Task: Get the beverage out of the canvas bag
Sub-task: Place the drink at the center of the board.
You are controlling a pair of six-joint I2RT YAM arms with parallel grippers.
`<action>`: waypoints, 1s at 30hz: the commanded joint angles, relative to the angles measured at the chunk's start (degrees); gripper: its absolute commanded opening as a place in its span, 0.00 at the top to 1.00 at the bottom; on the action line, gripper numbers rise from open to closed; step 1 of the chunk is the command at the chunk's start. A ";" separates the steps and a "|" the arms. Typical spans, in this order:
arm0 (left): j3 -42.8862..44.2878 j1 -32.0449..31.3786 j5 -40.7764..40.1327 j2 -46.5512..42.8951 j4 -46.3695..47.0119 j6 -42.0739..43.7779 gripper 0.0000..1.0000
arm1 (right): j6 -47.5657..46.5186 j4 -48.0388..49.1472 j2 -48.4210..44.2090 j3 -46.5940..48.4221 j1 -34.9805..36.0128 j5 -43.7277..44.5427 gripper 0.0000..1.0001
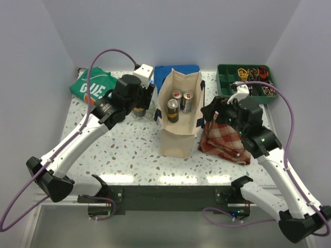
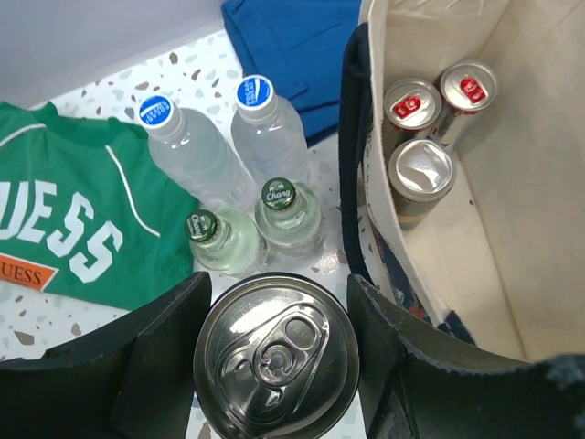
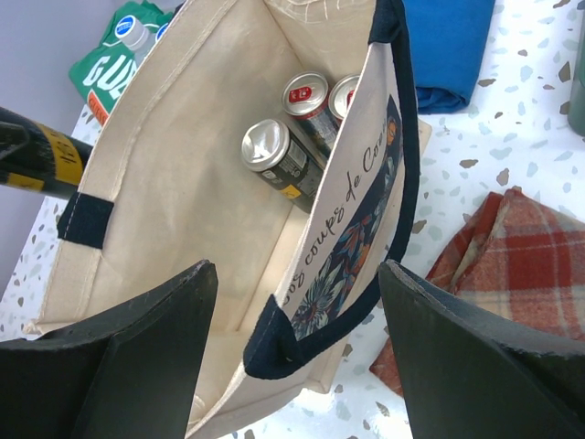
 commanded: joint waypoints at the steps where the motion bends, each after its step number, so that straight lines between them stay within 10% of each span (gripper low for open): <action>1: -3.04 2.93 3.01 -3.15 11.55 -2.96 1.00 | 0.60 1.97 0.32 0.28 -0.08 0.32 0.24; 30: -28.00 3.72 6.08 -4.12 41.25 -8.15 1.00 | 0.25 2.49 1.47 -1.13 -0.17 0.41 0.24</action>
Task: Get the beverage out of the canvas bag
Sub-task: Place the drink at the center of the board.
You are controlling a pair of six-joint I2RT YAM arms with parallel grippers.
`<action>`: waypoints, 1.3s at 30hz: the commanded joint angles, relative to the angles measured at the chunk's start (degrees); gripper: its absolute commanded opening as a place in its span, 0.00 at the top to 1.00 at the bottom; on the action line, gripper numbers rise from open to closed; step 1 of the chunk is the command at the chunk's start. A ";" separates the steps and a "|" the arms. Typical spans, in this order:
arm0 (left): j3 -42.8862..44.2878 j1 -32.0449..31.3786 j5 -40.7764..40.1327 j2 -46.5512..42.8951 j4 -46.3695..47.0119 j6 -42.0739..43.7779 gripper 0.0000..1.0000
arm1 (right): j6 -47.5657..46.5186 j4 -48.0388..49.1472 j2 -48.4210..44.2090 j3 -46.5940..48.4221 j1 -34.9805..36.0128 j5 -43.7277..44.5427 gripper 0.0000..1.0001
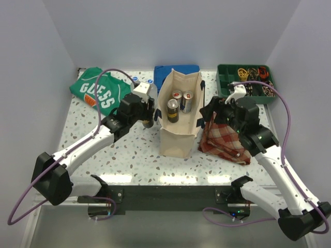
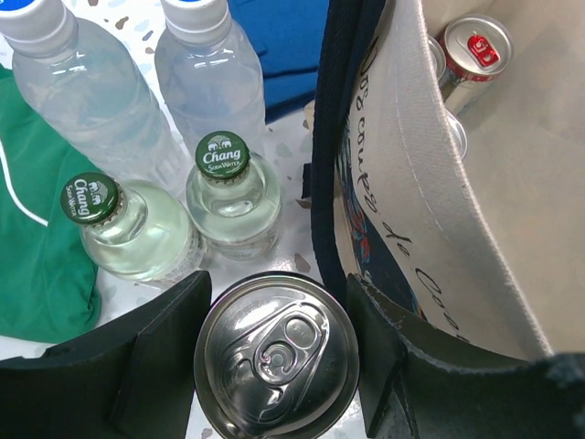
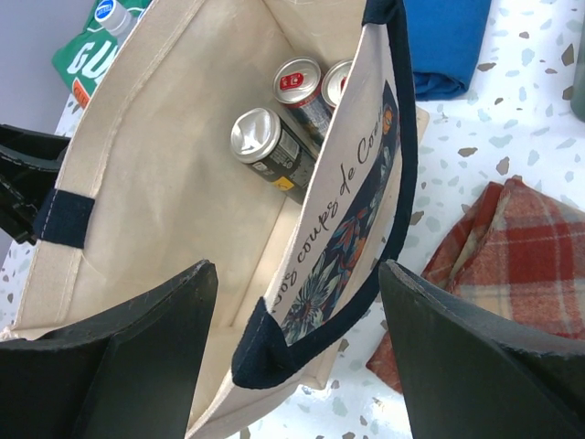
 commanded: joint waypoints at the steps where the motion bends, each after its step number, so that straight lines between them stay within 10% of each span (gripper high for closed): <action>1: -0.77 0.16 -0.65 -1.78 14.27 -1.13 1.00 | 0.16 2.23 -0.26 -0.56 -0.17 0.41 0.24; 39: -7.45 0.07 -0.47 8.60 27.81 0.53 1.00 | -0.63 2.23 0.00 -1.71 -0.08 1.11 0.24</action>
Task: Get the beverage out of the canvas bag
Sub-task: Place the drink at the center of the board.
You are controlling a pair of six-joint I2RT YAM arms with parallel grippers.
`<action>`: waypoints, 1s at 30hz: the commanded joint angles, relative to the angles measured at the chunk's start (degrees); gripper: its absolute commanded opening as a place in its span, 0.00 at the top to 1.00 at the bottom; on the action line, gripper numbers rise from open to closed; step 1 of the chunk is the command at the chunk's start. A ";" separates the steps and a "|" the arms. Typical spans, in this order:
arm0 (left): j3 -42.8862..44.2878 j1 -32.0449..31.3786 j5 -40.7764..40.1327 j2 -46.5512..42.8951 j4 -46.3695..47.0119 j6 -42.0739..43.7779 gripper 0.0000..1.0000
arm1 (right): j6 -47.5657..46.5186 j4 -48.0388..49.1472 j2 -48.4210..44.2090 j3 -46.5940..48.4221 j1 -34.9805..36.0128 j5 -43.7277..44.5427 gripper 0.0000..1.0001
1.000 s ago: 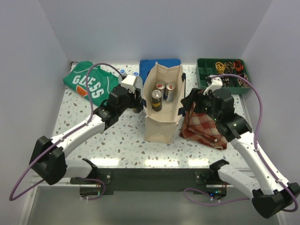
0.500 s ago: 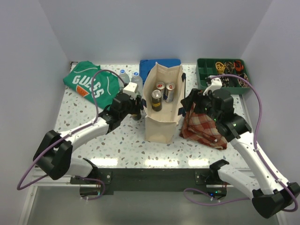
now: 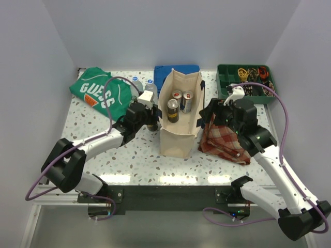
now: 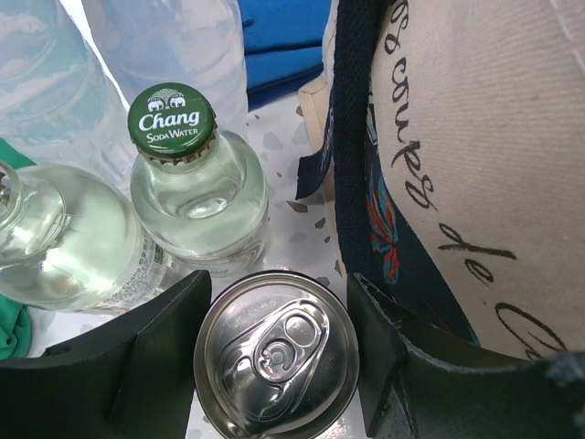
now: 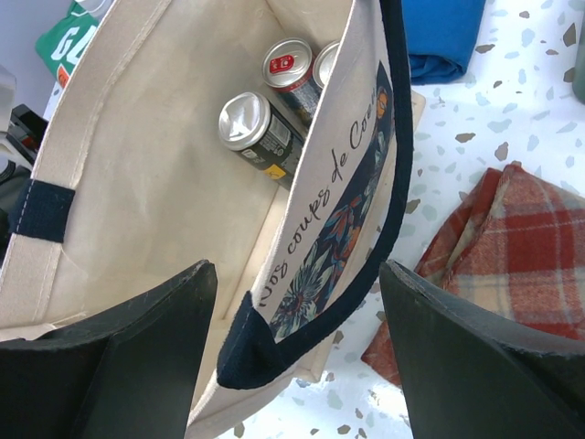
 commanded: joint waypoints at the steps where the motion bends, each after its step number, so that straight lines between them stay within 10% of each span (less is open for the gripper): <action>1: 3.28 0.07 -1.06 0.29 6.26 1.50 1.00 | -0.43 2.17 -0.13 -0.04 -0.08 0.98 0.24; 30: 7.32 -0.72 -4.49 1.96 -2.62 1.15 0.85 | -0.34 2.78 0.75 -0.04 -0.08 0.01 0.23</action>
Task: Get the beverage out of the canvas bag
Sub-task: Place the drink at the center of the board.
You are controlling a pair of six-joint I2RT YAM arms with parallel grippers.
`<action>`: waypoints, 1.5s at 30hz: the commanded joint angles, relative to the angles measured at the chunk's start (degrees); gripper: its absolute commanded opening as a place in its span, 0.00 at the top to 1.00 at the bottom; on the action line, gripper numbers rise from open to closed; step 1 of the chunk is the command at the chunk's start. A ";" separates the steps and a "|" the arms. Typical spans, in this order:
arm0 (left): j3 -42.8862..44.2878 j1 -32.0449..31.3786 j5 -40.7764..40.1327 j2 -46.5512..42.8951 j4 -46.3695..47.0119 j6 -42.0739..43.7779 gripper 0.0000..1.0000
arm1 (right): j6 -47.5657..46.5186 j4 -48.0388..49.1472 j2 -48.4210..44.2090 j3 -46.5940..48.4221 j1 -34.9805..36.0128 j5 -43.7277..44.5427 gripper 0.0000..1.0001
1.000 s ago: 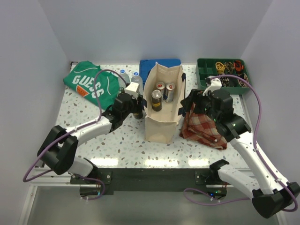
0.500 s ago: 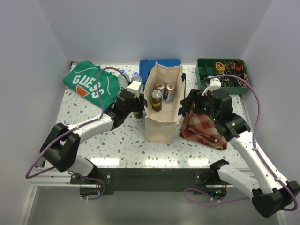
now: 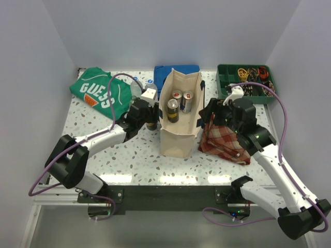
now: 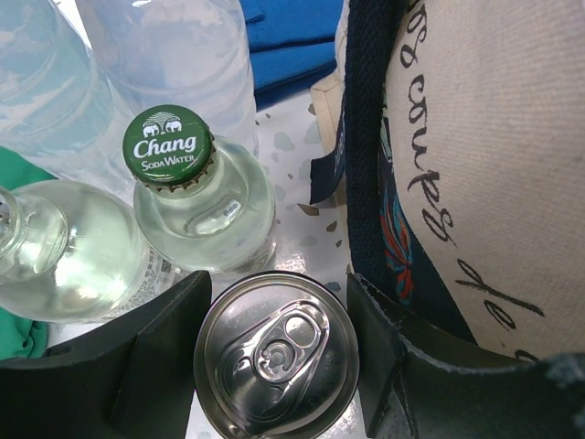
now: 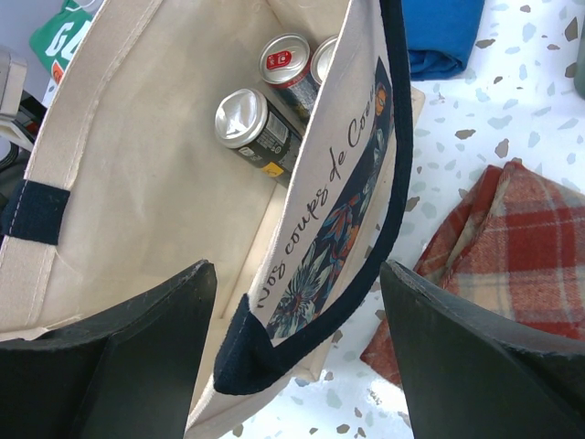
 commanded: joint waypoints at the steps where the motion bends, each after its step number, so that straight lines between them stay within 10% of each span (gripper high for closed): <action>1: 2.75 -0.35 -2.65 -1.07 1.56 -0.27 0.85 | -0.32 2.71 -0.06 -0.07 -0.08 0.14 0.23; 20: 2.58 -0.35 -3.18 -1.69 1.03 -0.80 0.47 | -0.06 2.71 -0.06 -0.07 -0.08 -0.12 0.23; 45: 3.63 -0.26 -4.59 -4.85 -1.34 -1.07 0.21 | 0.03 2.63 -0.76 -0.33 -0.08 0.06 0.22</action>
